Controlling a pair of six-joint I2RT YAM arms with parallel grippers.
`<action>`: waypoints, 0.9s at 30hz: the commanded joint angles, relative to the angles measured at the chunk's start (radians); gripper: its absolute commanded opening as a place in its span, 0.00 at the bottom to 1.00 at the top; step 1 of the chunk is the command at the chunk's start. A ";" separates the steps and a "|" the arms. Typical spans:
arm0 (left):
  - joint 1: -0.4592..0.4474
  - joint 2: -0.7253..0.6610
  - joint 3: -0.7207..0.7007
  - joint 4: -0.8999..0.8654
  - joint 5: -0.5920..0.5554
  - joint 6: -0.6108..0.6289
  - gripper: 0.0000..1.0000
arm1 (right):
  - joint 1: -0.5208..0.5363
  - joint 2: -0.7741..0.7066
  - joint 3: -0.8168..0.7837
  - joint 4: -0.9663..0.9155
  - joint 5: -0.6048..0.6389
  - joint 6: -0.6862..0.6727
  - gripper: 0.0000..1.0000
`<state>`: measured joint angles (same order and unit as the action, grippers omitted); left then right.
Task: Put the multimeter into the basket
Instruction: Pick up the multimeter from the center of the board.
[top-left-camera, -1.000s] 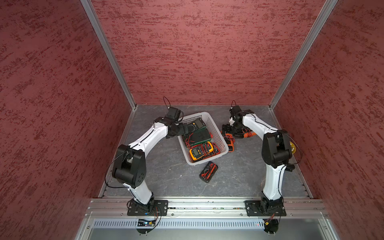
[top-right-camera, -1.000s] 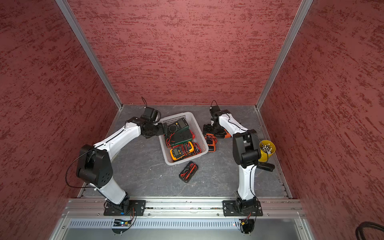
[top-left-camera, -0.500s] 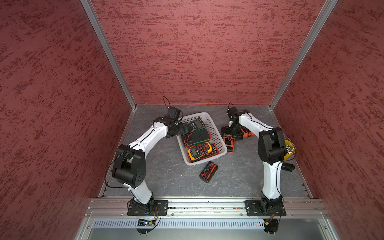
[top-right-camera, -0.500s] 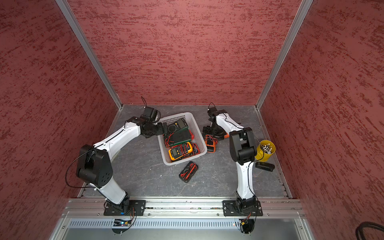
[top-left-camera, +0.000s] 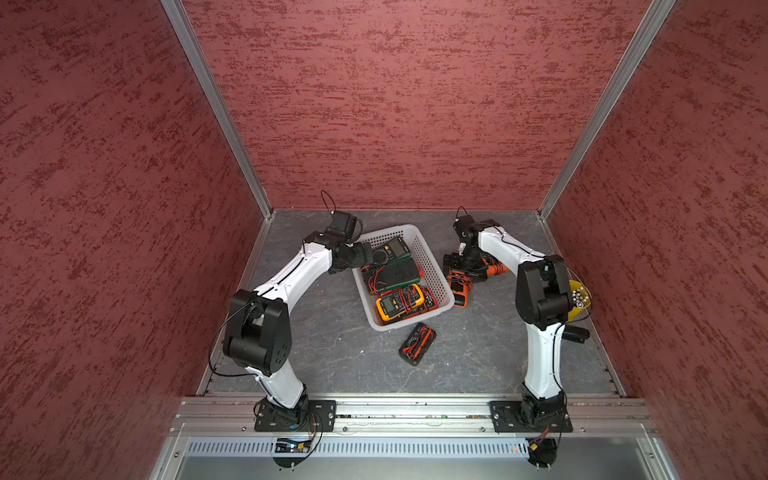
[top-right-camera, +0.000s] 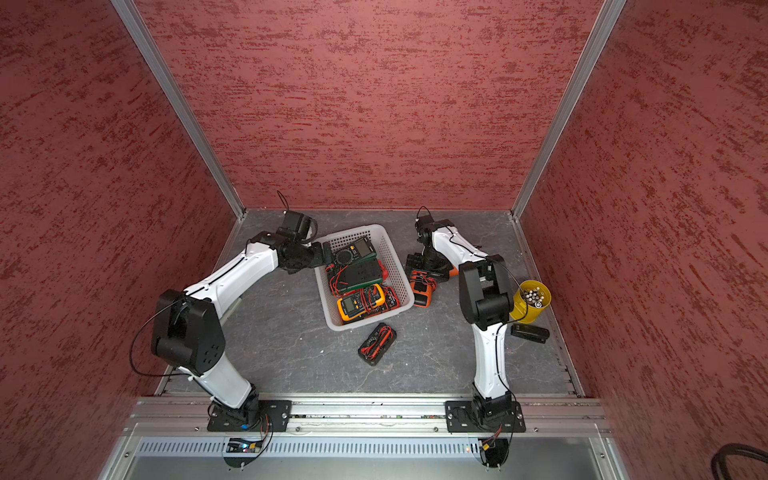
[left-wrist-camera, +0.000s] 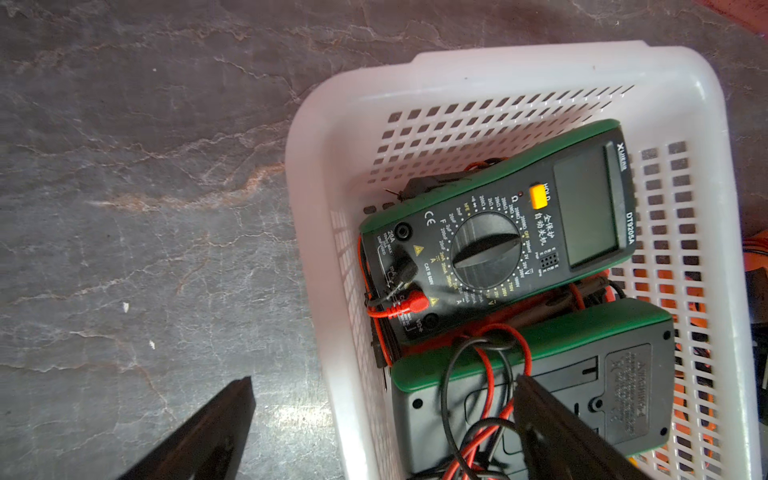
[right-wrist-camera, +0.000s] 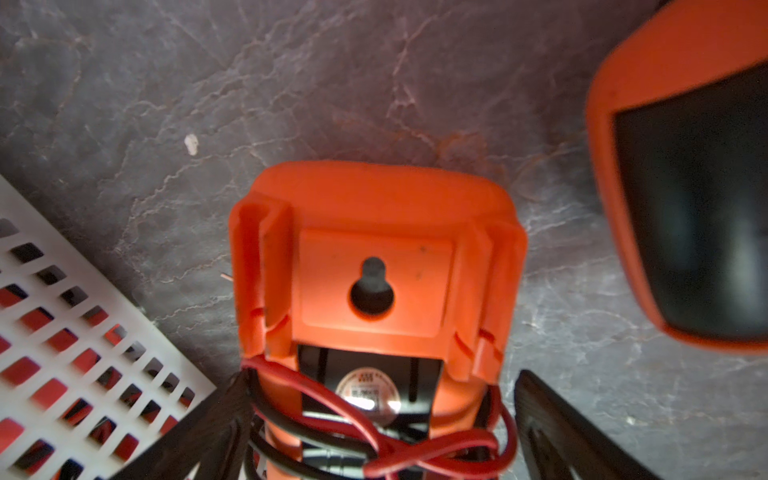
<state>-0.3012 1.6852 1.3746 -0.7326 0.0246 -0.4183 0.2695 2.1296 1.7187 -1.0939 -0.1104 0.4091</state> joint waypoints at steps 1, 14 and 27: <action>0.008 0.016 0.031 -0.003 0.003 0.022 1.00 | 0.004 0.058 0.015 -0.030 0.009 0.028 0.99; 0.011 0.019 0.038 0.005 0.006 0.016 1.00 | 0.006 0.179 0.155 -0.094 0.008 0.092 0.96; 0.028 -0.008 0.058 0.016 0.059 -0.004 1.00 | 0.006 -0.001 0.145 -0.033 0.099 0.091 0.47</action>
<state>-0.2832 1.6958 1.4086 -0.7319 0.0521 -0.4141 0.2760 2.2372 1.8561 -1.1492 -0.0723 0.4900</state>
